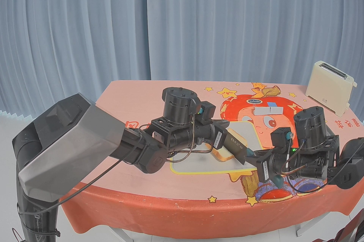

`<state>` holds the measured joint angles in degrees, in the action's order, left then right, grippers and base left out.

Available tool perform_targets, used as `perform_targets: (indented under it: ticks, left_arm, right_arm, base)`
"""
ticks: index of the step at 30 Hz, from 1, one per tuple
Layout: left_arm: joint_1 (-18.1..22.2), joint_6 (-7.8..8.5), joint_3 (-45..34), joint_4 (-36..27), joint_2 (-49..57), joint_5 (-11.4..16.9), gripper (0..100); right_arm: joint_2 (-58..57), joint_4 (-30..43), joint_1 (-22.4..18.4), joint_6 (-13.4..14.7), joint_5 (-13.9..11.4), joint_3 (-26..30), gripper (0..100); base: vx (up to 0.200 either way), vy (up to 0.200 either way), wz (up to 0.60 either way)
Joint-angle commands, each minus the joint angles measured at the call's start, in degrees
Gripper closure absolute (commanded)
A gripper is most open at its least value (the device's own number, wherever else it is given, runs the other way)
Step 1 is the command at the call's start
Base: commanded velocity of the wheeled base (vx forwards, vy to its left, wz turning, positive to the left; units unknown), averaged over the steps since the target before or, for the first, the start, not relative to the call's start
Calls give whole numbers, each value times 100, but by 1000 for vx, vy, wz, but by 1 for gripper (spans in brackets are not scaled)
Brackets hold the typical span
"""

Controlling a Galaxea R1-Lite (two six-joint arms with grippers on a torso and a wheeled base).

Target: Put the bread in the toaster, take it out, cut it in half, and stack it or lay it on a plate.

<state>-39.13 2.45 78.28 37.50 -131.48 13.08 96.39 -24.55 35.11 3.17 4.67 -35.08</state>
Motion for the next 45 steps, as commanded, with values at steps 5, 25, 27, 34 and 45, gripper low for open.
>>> perform_targets:
  ticks: [5, 25, 27, 34, 45]
  left_arm:
    - [2, 10, -102, 38, -27, -7, 100]
    - [-33, 19, -67, 29, 43, -7, 100]
    - [-42, 19, -40, 21, 43, -7, 100]
    - [-16, 19, -120, 38, -18, -51, 100]
    - [-7, 19, -155, 47, -115, -78, 100]
  right_arm:
    - [3, -41, 5, -1, -1, 2, 100]
    - [64, -15, 31, -1, -1, 46, 100]
    - [64, 21, 31, -1, -1, 54, 100]
    - [-6, -41, 14, 8, -1, 19, 100]
    - [-68, -41, -22, 35, -10, -95, 100]
  base:
    - [0, 0, 0]
    - [0, 0, 0]
    - [0, 0, 0]
    - [0, 0, 0]
    - [0, 0, 0]
